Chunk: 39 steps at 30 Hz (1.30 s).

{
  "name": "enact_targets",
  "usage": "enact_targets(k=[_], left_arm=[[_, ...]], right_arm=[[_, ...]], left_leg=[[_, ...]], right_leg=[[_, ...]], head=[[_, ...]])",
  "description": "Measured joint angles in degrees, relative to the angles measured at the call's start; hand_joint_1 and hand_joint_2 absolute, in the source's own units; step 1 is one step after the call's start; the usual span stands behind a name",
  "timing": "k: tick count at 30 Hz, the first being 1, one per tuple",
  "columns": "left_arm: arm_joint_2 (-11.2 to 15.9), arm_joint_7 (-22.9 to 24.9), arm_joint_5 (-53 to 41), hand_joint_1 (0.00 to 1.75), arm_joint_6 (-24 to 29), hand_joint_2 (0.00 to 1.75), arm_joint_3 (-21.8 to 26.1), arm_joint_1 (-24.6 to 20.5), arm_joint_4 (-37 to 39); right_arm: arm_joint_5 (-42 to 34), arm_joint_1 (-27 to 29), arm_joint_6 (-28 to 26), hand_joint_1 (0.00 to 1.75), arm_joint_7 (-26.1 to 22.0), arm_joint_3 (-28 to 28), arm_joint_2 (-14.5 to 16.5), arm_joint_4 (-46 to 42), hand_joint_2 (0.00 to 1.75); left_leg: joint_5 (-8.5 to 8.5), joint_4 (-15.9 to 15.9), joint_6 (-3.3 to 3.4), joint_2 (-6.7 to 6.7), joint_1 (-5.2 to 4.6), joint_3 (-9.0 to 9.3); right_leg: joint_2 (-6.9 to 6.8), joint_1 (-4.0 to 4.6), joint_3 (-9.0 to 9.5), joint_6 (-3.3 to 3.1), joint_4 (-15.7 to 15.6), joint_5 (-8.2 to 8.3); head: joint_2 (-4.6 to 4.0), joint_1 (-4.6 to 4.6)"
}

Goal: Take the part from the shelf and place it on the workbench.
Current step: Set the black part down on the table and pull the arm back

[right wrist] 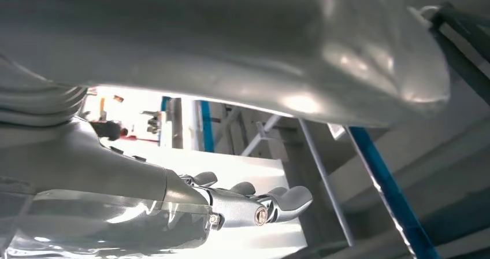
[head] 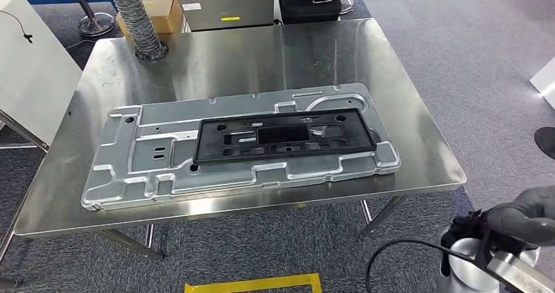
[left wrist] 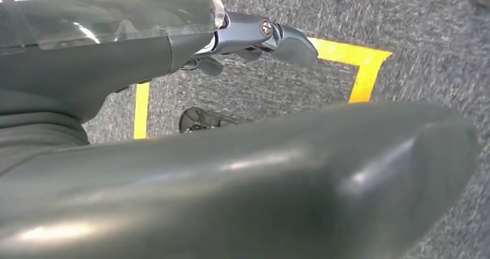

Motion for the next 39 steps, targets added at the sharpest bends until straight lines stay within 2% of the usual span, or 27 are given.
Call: enact_targets(k=[2,3,6,7,8,9,11,12,13,14,16,18,19,22,23,24,26,27,28,30,31,32,34,35,37,38,39], left_arm=[[0.0,-0.1,-0.1,0.0,0.0,0.0,0.3,-0.1,0.0],[0.0,-0.1,-0.1,0.0,0.0,0.0,0.4,-0.2,0.0],[0.1,0.3,0.0,0.0,0.2,0.0,0.9,-0.3,0.0],[0.1,0.4,0.0,0.0,0.3,0.0,1.0,-0.4,0.0],[0.1,0.5,0.1,0.0,0.4,0.0,1.2,-0.5,0.0],[0.1,0.6,0.2,0.0,0.6,0.0,1.3,-0.6,0.0],[0.2,0.8,0.4,0.0,0.7,0.0,1.5,-0.7,0.0],[0.2,0.9,0.4,0.0,0.7,0.0,1.5,-0.7,0.0],[0.2,0.9,0.3,0.0,0.6,0.0,1.5,-0.7,0.0],[0.2,0.9,0.2,0.0,0.6,0.0,1.6,-0.6,0.0],[0.2,0.6,-0.2,0.0,0.5,0.0,1.8,-0.5,0.0],[0.2,0.3,-0.4,0.0,0.4,0.0,1.9,-0.3,0.0],[0.2,0.1,-0.6,0.0,0.2,0.0,2.0,-0.3,0.0],[0.2,-0.3,-0.6,0.0,-0.1,0.0,2.3,0.2,0.0],[0.3,-0.5,-0.3,0.0,-0.2,0.0,2.4,0.4,0.0],[0.3,-0.6,-0.1,0.0,-0.3,0.0,2.4,0.7,0.0],[0.3,-0.8,0.3,0.0,-0.6,0.0,2.3,1.0,0.0],[0.3,-0.9,0.4,0.0,-0.7,0.0,2.3,1.0,0.0],[0.3,-1.0,0.4,0.0,-0.7,0.0,2.3,1.0,0.0],[0.3,-1.0,0.4,0.0,-0.7,0.0,2.2,1.0,0.0],[0.3,-1.1,0.4,0.0,-0.7,0.0,2.2,1.0,0.0],[0.3,-1.1,0.3,0.0,-0.7,0.0,2.2,1.0,0.0],[0.3,-1.2,0.3,0.0,-0.7,0.0,2.1,0.9,0.0],[0.3,-1.3,0.3,0.0,-0.7,0.0,2.0,0.9,0.0],[0.2,-1.3,0.3,0.0,-0.7,0.0,1.8,1.1,0.0],[0.1,-1.3,0.3,0.0,-0.7,0.0,1.7,1.1,0.0],[0.1,-1.4,0.4,0.0,-0.7,0.0,1.7,1.2,0.0]], right_arm=[[-0.9,3.2,0.0,0.0,0.0,-2.2,-0.2,-0.6,0.0],[-0.7,4.4,0.0,0.0,0.0,-3.0,-0.2,-0.8,0.0],[0.1,7.8,0.0,0.0,0.1,-4.2,0.3,-0.8,0.0],[0.2,9.0,0.1,0.0,0.2,-4.5,0.5,-0.7,0.0],[0.3,10.2,0.1,0.0,0.2,-4.9,0.8,-0.6,0.0],[0.2,11.1,0.2,0.0,0.3,-5.2,1.0,-0.5,0.0],[-0.5,12.7,0.1,0.0,0.1,-5.7,1.4,0.0,0.0],[-1.0,13.6,0.0,0.0,0.1,-5.9,1.6,0.4,0.0],[-1.6,14.6,0.0,0.0,0.1,-6.1,1.8,0.7,0.0],[-2.1,15.6,0.0,0.0,0.1,-6.3,2.1,1.1,0.0],[-3.0,17.3,0.0,0.0,0.1,-6.9,2.6,1.7,0.0],[-3.9,18.4,0.0,0.0,0.0,-7.4,3.0,2.3,0.0],[-4.4,19.2,0.0,0.0,0.0,-7.7,3.1,2.7,0.0],[-5.7,21.2,0.2,0.0,0.0,-8.5,3.6,4.5,0.0],[-6.0,21.5,0.3,0.0,0.0,-8.7,3.8,5.3,0.0],[-6.2,21.6,0.6,0.0,0.0,-9.0,3.9,6.3,0.0],[-6.3,21.9,0.9,0.0,0.0,-9.9,4.1,8.8,0.0],[-6.4,21.9,0.8,0.0,0.0,-10.4,4.2,10.4,0.0],[-6.8,22.0,0.6,0.0,0.0,-10.9,4.3,12.2,0.0],[-7.8,22.0,0.2,0.0,0.0,-11.5,4.4,15.9,0.0],[-8.3,21.9,0.1,0.0,0.0,-11.8,4.4,17.3,0.0],[-8.7,21.9,0.1,0.0,0.1,-12.0,4.4,18.6,0.0],[-9.1,21.6,0.0,0.0,0.1,-12.7,4.3,21.8,0.0],[-9.3,21.5,0.0,0.0,0.1,-13.1,4.3,23.9,0.0],[-9.5,21.1,0.2,0.0,0.1,-14.0,4.3,28.4,0.0],[-9.8,20.9,0.3,0.0,0.1,-14.4,4.3,30.5,0.0],[-10.1,20.7,0.4,0.0,0.1,-14.8,4.2,32.8,0.0]], left_leg=[[2.27,-7.6,0.43,-0.07,-0.11,4.23],[2.76,-9.6,0.76,-0.09,-0.21,5.21],[3.6,-10.3,1.98,-0.05,-0.47,4.93],[4.11,-10.4,2.45,0.05,-0.45,4.65],[4.7,-10.6,2.92,0.15,-0.39,4.19],[5.31,-10.7,3.26,0.28,-0.34,3.58],[6.34,-10.6,3.53,0.46,-0.5,2.2],[6.82,-10.5,3.52,0.53,-0.59,1.51],[7.26,-10.4,3.5,0.58,-0.66,0.84],[7.67,-10.3,3.43,0.6,-0.71,0.17],[8.41,-9.9,3.19,0.58,-0.78,-1.02],[9.11,-9.7,2.71,0.6,-0.9,-1.78],[9.51,-9.7,2.39,0.61,-0.88,-1.96],[10.08,-9.6,1.33,0.56,-0.72,-2.42],[8.69,-8.7,1.04,0.51,-0.69,-2.81],[6.29,-6.7,0.79,0.47,-0.62,-3.42],[0.25,-0.4,0.36,0.42,-0.39,-4.71],[-1.39,2.7,0.16,0.43,-0.28,-4.96],[-1.55,4.6,0.0,0.43,-0.22,-4.62],[1.45,3.5,-0.13,0.44,-0.12,-1.63],[2.79,0.5,-0.07,0.42,-0.08,1.15],[2.99,-3.8,0.05,0.4,-0.13,4.31],[1.7,-10.1,0.67,0.32,-0.34,8.41],[1.22,-11.4,1.09,0.3,-0.52,8.94],[2.1,-11.6,2.07,0.48,-0.55,8.13],[2.8,-11.7,2.57,0.65,-0.51,7.54],[3.59,-11.8,3.01,0.82,-0.43,6.79]], right_leg=[[0.02,0.13,-0.33,0.47,0.4,0.27],[0.05,0.17,-0.5,0.8,0.5,0.49],[0.17,0.03,-0.73,1.96,0.4,1.23],[0.23,-0.07,-0.97,2.29,0.8,0.64],[0.31,-0.19,-1.57,2.59,2.2,-0.97],[0.38,-0.31,-2.52,2.84,4.9,-3.52],[0.46,-0.46,-4.64,3.24,12.3,-9.08],[0.46,-0.51,-5.09,3.35,15.3,-10.44],[0.46,-0.52,-4.68,3.36,16.6,-10.54],[0.46,-0.51,-3.25,3.27,15.8,-9.62],[0.46,-0.42,2.53,2.75,8.4,-7.11],[0.49,-0.07,7.43,2.11,0.8,-6.47],[0.5,0.16,8.33,1.82,-0.9,-6.66],[0.4,0.21,7.72,0.75,-1.9,-5.37],[0.35,0.07,7.22,0.31,-2.1,-4.65],[0.31,-0.09,6.59,-0.02,-2.3,-3.89],[0.26,0.02,4.99,-0.34,-2.3,-2.63],[0.19,0.07,4.12,-0.33,-2.2,-1.97],[0.11,0.1,3.16,-0.27,-2.0,-1.31],[0.03,0.04,1.16,0.04,-1.5,-0.15],[0.01,-0.01,0.23,0.26,-1.0,0.32],[0.01,0.02,-0.58,0.53,-0.5,0.71],[-0.04,0.11,-1.37,1.19,0.1,1.57],[-0.07,0.12,-1.5,1.56,0.1,2.05],[-0.01,-0.09,-1.78,2.31,0.1,2.55],[0.09,-0.23,-2.2,2.62,0.8,1.36],[0.19,-0.35,-2.83,2.9,2.5,-0.95]], head=[[0.0,0.04],[0.0,0.05],[0.0,0.07],[0.0,0.09],[0.0,0.18],[0.0,0.26],[0.0,0.37],[0.0,0.35],[0.0,0.36],[0.0,0.37],[0.0,0.37],[0.0,0.31],[0.0,0.36],[0.0,0.57],[0.0,0.5],[0.0,0.39],[0.0,0.21],[0.0,0.2],[0.0,0.21],[0.0,0.2],[0.0,0.19],[0.01,0.17],[0.01,0.18],[0.01,0.14],[0.0,-0.02],[0.0,-0.1],[0.0,-0.03]])
